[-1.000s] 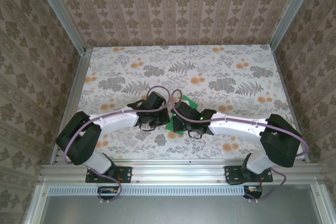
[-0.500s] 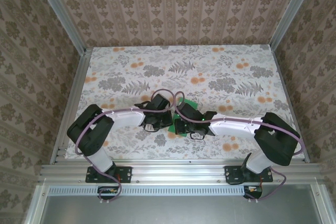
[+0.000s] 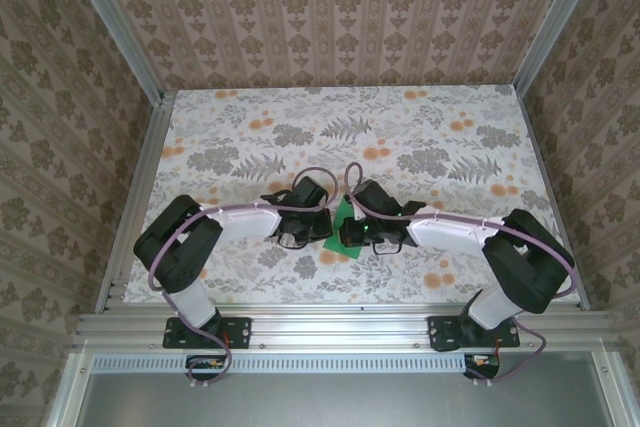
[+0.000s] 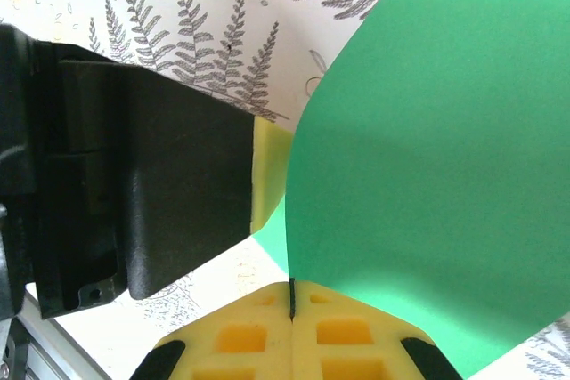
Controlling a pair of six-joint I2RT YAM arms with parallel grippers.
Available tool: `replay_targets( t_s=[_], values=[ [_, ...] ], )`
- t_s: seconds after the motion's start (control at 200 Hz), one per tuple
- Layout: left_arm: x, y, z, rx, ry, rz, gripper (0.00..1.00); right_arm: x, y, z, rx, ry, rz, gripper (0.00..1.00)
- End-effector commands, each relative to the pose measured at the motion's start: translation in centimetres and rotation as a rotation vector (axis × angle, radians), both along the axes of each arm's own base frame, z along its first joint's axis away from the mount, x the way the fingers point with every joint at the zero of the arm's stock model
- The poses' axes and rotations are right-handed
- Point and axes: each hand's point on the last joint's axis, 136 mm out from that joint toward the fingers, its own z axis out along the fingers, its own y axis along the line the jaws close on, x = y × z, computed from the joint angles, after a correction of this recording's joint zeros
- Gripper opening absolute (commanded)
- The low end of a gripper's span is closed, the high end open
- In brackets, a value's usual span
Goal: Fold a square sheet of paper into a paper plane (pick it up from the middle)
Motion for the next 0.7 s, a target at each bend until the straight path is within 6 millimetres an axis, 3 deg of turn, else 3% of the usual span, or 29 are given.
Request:
replay_targets(
  t_s=[0.0, 0.695],
  values=[
    [-1.3, 1.9, -2.4, 0.121, 0.046, -0.018, 0.00, -0.6, -0.7, -0.7, -0.002, 0.031, 0.069, 0.02],
    [-1.2, 1.4, -2.4, 0.166, 0.039, -0.049, 0.00, 1.5, -2.6, -0.9, -0.047, -0.035, 0.199, 0.04]
  ],
)
